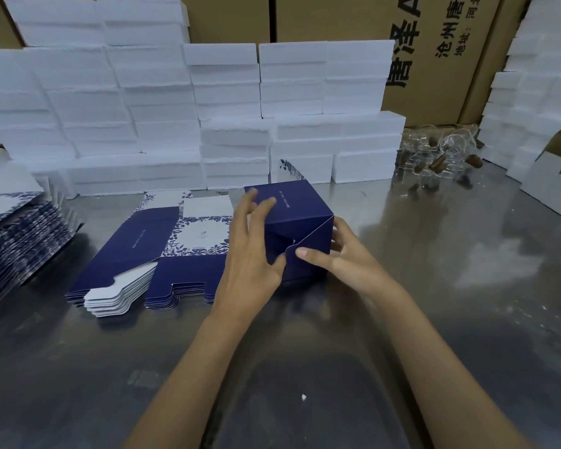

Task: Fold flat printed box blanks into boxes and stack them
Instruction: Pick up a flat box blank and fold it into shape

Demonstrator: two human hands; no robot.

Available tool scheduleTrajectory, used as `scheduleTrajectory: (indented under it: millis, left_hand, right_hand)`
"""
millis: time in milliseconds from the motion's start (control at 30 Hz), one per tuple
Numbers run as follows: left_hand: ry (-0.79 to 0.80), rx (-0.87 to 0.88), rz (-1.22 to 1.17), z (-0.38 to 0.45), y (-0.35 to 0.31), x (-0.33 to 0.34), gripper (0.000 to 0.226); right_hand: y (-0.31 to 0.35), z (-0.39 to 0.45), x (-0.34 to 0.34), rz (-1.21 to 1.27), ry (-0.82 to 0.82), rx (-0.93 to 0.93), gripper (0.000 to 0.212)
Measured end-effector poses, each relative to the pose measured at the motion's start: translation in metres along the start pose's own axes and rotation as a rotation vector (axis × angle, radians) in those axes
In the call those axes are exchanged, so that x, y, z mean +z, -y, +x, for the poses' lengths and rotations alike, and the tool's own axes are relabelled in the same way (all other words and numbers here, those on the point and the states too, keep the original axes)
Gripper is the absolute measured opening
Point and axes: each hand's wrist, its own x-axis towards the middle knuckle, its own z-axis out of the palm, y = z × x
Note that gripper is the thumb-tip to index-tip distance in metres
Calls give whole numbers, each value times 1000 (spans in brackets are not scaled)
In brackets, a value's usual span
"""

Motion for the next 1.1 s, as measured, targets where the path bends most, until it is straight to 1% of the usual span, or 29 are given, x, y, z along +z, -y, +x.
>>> scheduleTrajectory:
  millis: [67,133,200,267,467,567,633,700,767,800,900,933,967,1033,1067,1100]
  left_hand:
    - [-13,-123,-52,-1,2,1,99]
    - [33,-258,-131,0,6,-1,110]
    - [108,-343,-243,-1,9,-3,113]
    - [145,-380,-296,-1,10,-2,114]
    - [138,-393,-402,-1,7,2,107]
    - [134,-367,-442,-2,5,2,106]
    - [121,-370,-547,-1,0,2,102]
    - [96,-397,-705,3,-2,0,83]
    - [62,-502,-853,8,-6,-5,64]
    - [29,-542,-886,10,-6,-7,63]
    - [-120,-521,-809,12,-6,-13,64]
    - [-149,-513,-806,12,-4,-14,70]
    - [-160,-504,-803,11,-3,-15,80]
    - [-132,-460,-753,10,-2,-17,99]
    - [-103,-438,-724,10,-1,-17,104]
    - [-79,-423,-701,9,-3,-16,102]
  right_hand:
    - [-5,2,7,-59,-61,-46,68]
    - [-10,5,12,-94,-124,-84,62]
    - [-14,7,17,-115,-190,-113,55]
    - [-16,8,22,-140,-235,-134,51]
    - [-15,6,28,-190,-358,-189,45]
    - [-14,5,28,-198,-368,-198,43]
    - [-14,5,26,-155,-317,-177,45]
    - [-10,3,25,-47,-229,-133,57]
    - [-3,0,25,92,-161,-97,69]
    - [1,-1,25,169,-141,-76,69]
    - [7,2,19,340,-88,-16,43]
    - [7,3,14,359,-86,-3,41]
    - [8,4,8,360,-99,5,43]
    - [9,4,-2,289,-161,16,49]
    - [9,3,-5,226,-206,18,49]
    - [10,2,-6,170,-259,15,45]
